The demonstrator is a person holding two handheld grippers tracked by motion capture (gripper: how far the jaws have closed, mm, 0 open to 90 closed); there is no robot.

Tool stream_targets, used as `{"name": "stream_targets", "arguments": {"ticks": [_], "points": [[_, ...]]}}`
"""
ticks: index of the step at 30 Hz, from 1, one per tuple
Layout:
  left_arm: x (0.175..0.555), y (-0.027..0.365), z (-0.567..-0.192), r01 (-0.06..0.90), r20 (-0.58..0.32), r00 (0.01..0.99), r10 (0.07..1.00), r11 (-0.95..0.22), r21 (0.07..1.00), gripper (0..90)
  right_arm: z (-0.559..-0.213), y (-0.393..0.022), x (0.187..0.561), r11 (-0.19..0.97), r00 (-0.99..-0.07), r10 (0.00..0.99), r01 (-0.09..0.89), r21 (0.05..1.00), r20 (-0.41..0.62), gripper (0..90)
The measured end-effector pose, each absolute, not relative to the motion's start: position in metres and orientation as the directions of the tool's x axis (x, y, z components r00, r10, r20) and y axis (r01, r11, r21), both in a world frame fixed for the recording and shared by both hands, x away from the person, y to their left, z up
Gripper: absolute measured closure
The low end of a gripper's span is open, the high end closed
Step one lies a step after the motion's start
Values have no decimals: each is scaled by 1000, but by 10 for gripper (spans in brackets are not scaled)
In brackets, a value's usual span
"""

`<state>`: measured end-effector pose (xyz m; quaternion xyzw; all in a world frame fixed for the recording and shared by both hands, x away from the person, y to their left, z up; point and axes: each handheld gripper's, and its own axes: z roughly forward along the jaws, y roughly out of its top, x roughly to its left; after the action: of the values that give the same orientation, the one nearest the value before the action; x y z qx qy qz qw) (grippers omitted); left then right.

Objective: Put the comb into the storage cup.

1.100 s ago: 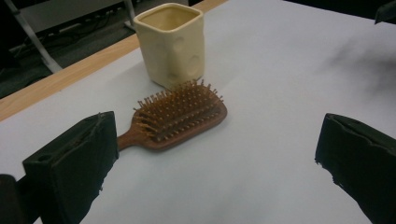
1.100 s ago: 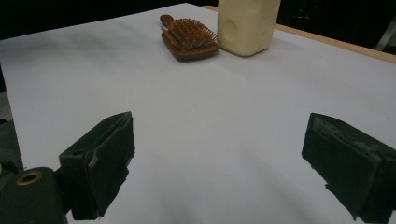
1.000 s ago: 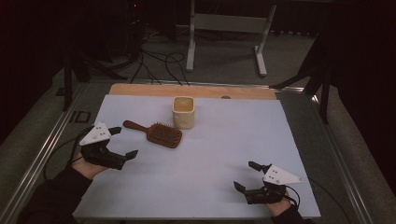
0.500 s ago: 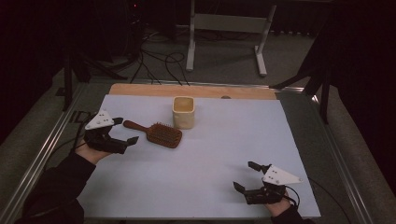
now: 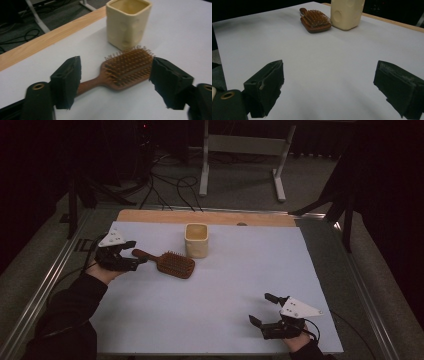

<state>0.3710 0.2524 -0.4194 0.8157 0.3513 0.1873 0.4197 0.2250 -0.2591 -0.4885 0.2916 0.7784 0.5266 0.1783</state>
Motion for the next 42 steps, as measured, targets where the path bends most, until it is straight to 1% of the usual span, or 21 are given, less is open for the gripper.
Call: {"name": "stream_targets", "arguments": {"ticks": [3, 6, 11, 15, 21, 23, 24, 25, 28, 29, 30, 31, 34, 38, 42], "points": [[377, 252, -422, 431, 12, 668, 744, -400, 809, 306, -489, -259, 225, 278, -766, 642, 265, 923, 26, 93], [386, 252, -425, 459, 2, 650, 760, -394, 796, 351, -489, -259, 225, 280, -768, 640, 266, 923, 27, 93], [399, 252, -429, 491, -5, 636, 771, -400, 774, 463, -489, -259, 225, 278, -769, 639, 266, 923, 29, 93], [407, 250, -432, 510, 8, 620, 784, -411, 756, 495, -489, -259, 225, 280, -770, 637, 265, 923, 28, 93], [417, 247, -439, 530, 21, 598, 801, -415, 740, 602, -489, -259, 225, 280, -772, 635, 264, 923, 28, 93], [421, 247, -441, 541, 24, 591, 806, -418, 730, 646, -489, -259, 225, 281, -772, 634, 264, 923, 28, 93], [423, 246, -443, 546, 29, 584, 811, -418, 726, 694, -490, -259, 225, 281, -773, 634, 267, 922, 31, 93], [425, 246, -444, 551, 28, 584, 811, -422, 721, 700, -490, -258, 225, 282, -774, 633, 266, 922, 30, 93], [431, 246, -447, 560, 37, 573, 819, -424, 712, 758, -490, -258, 225, 285, -776, 630, 270, 920, 32, 93], [433, 245, -449, 566, 37, 567, 823, -421, 708, 783, -490, -258, 225, 286, -775, 631, 270, 919, 31, 93], [435, 245, -450, 576, 25, 565, 825, -416, 704, 783, -490, -258, 225, 286, -775, 631, 270, 919, 31, 93], [436, 245, -451, 580, 26, 567, 823, -421, 698, 825, -490, -258, 225, 285, -775, 631, 271, 919, 33, 93], [441, 245, -454, 591, 21, 559, 829, -416, 691, 884, -490, -258, 225, 286, -776, 629, 272, 919, 34, 93], [449, 241, -461, 589, 45, 557, 829, -432, 683, 899, -491, -257, 225, 284, -780, 625, 272, 919, 37, 93], [455, 240, -467, 604, 38, 555, 831, -434, 668, 900, -491, -257, 225, 287, -781, 623, 275, 918, 39, 93]]}}
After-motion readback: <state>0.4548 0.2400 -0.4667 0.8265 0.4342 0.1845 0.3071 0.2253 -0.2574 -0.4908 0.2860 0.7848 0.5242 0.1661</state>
